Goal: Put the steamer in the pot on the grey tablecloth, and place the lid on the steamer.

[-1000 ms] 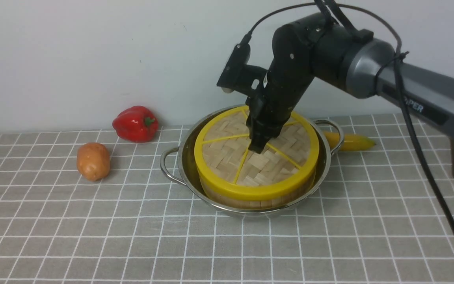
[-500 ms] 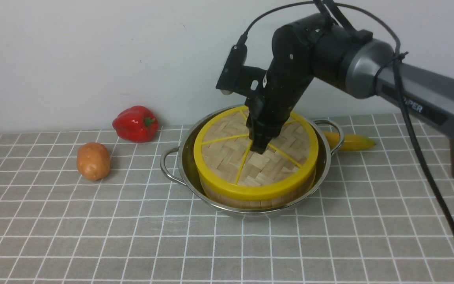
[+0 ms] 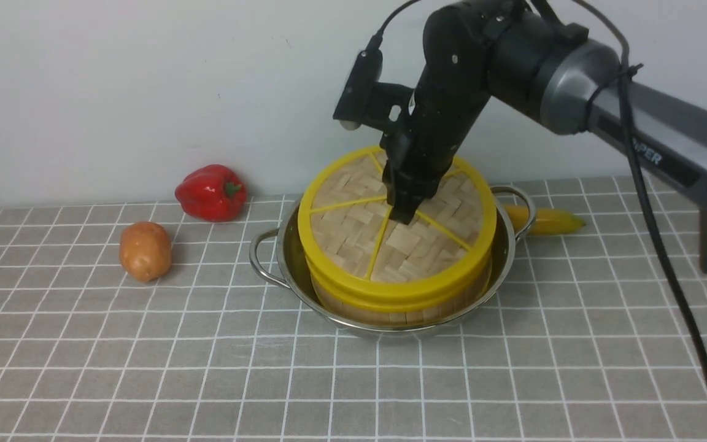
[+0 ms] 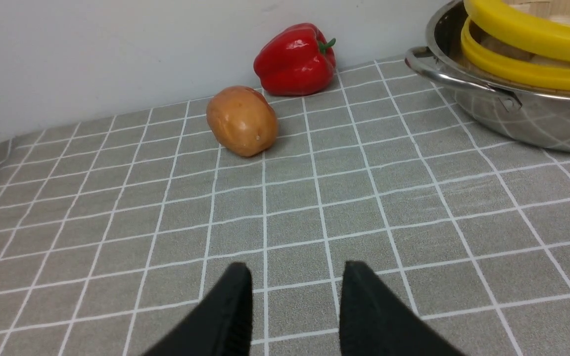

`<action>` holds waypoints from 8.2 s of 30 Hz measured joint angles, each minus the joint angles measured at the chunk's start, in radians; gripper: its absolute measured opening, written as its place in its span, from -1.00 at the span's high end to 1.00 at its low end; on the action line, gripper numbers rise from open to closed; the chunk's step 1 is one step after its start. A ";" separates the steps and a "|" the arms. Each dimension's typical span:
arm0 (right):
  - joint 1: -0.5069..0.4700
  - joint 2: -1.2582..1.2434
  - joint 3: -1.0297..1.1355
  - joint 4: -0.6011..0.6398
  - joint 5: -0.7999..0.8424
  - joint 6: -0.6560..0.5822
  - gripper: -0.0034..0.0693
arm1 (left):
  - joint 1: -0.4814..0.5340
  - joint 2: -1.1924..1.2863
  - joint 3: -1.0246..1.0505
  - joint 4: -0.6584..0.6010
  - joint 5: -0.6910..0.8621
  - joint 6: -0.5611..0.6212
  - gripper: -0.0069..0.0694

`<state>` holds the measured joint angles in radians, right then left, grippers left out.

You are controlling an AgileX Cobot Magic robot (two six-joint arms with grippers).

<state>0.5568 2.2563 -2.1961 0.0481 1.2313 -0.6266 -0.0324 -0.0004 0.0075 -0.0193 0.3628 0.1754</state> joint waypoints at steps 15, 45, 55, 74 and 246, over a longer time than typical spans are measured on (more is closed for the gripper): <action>0.000 0.030 -0.001 0.006 -0.016 -0.011 0.50 | 0.000 0.000 0.000 0.000 0.000 0.000 0.18; -0.001 0.050 -0.001 -0.002 -0.137 -0.032 0.48 | 0.000 0.000 0.000 0.000 0.000 0.000 0.18; -0.001 0.050 -0.001 -0.026 -0.175 -0.032 0.07 | 0.000 0.000 0.000 0.000 0.000 0.000 0.18; -0.001 0.050 -0.001 -0.031 -0.181 -0.010 0.03 | 0.000 0.000 0.000 0.000 0.000 0.000 0.18; -0.510 -2.251 2.204 -0.184 -0.888 0.909 0.25 | 0.000 0.000 0.000 0.000 0.001 0.000 0.18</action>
<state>0.0469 0.0050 0.0083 -0.1355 0.3438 0.2826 -0.0324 -0.0004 0.0075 -0.0193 0.3638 0.1754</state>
